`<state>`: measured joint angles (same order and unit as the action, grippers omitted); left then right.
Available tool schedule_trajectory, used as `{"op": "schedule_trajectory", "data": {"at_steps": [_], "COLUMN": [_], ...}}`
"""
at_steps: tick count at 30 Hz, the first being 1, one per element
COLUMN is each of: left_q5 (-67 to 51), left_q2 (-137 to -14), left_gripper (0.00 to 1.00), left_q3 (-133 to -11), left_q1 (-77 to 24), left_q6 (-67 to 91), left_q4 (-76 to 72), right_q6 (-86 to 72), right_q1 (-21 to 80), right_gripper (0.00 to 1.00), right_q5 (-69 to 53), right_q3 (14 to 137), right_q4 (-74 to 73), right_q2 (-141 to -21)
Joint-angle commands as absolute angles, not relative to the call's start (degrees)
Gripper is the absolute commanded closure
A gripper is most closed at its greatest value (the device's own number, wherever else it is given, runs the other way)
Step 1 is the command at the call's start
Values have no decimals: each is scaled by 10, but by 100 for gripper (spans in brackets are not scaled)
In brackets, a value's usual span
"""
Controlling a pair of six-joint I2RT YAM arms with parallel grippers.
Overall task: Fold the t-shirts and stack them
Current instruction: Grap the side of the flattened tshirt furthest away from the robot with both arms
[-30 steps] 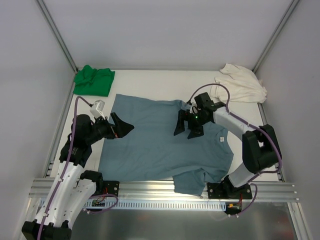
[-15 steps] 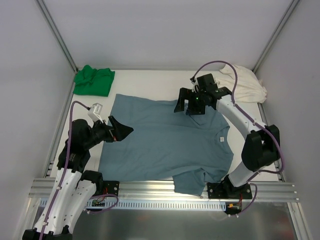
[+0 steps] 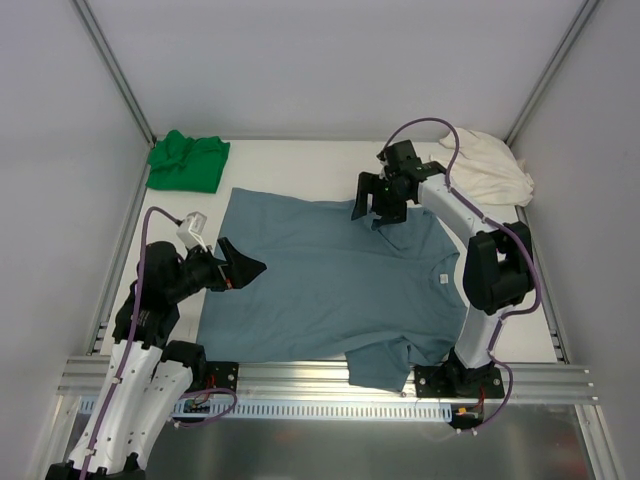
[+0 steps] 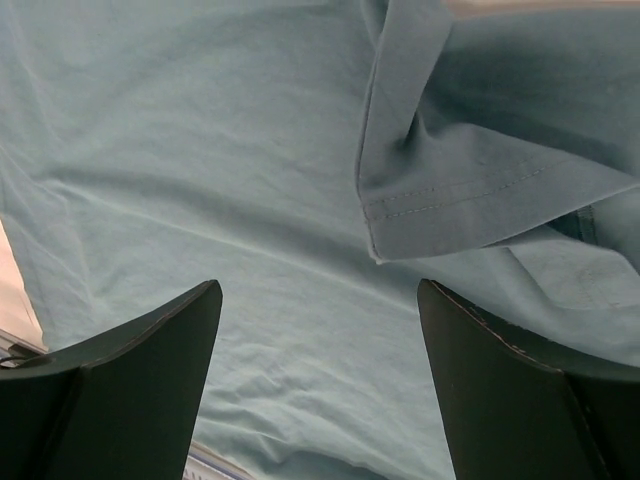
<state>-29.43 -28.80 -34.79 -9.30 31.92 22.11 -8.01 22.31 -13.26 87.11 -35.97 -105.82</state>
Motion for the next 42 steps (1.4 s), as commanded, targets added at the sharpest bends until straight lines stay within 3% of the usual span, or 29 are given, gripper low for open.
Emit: {"op": "schedule_trajectory", "data": {"at_steps": [1, 5, 8, 10, 11, 14, 30, 34, 36, 38, 42], "left_q5": [-296, -289, -288, -287, -286, -282, -292, -288, -287, -283, -280], "left_q2": [-284, -275, -275, -274, -273, -271, -265, -263, -258, -252, -246], "left_gripper": [1, 1, 1, 1, 1, 1, 1, 1, 2, 1, 1], "left_q3": [-367, -364, -366, -367, -369, -371, -340, -344, -345, -344, -339], "left_q1": [-92, -91, -92, -92, -92, -92, -92, -92, -91, -92, -92], "left_q6": [300, 299, 298, 297, 296, 294, 315, 309, 306, 303, 302], "left_q4": [230, 234, 237, 241, 243, 249, 224, 233, 241, 246, 251], "right_q6": [-75, -77, -77, -78, -79, -83, -135, -160, -169, -182, -195], "right_q1": [218, 218, 217, 215, 216, 215, 293, 331, 355, 372, 385], "right_gripper": [16, 17, 30, 48, 66, 98, 100, 87, 48, 1, 1], "right_q5": [-114, -115, -120, -122, -124, -134, -192, -199, -191, -189, -170], "right_q3": [887, 890, 890, 889, 889, 893, 824, 810, 805, 785, 743], "right_q4": [-359, -355, -347, -338, -334, -330, -288, -260, -250, -232, -206], "right_q2": [-1065, -1074, -1086, -1094, -1102, -1118, -1073, -1106, -1121, -1119, -1073]}}
